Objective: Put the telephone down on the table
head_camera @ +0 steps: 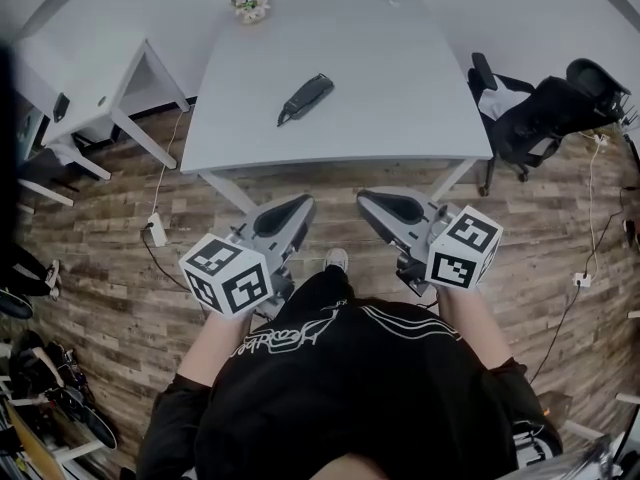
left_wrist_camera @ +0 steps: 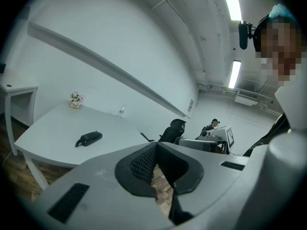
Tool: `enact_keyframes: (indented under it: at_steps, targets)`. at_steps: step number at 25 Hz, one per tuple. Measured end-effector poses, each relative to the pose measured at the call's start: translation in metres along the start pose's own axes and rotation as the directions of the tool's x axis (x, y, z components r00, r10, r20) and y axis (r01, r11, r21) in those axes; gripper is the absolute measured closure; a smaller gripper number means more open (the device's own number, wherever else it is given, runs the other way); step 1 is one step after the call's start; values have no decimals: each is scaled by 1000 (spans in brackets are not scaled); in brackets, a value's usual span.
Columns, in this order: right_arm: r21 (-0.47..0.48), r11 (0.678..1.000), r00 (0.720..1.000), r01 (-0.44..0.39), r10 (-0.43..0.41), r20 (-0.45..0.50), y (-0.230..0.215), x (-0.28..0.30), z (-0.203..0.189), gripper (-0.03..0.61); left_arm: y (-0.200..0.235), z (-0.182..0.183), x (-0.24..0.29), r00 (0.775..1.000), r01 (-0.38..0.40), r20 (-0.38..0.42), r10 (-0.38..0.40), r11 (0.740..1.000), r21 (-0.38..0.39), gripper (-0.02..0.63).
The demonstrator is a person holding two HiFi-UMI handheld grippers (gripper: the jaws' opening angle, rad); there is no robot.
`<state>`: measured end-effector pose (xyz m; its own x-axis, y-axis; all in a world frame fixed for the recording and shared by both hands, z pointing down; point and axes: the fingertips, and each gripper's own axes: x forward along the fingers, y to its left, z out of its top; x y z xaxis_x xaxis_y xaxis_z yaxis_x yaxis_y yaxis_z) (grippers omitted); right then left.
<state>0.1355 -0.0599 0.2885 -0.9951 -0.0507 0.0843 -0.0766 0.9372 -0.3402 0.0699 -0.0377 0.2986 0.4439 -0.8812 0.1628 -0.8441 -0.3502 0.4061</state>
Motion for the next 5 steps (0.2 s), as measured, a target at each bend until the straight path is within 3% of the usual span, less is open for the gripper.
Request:
enact_keyframes:
  at_steps: [5]
  targets:
    - [-7, 1000, 1000, 10, -10, -7, -2, 9, -3, 540, 9, -3, -5, 1000, 8, 9, -7, 1000, -15, 606]
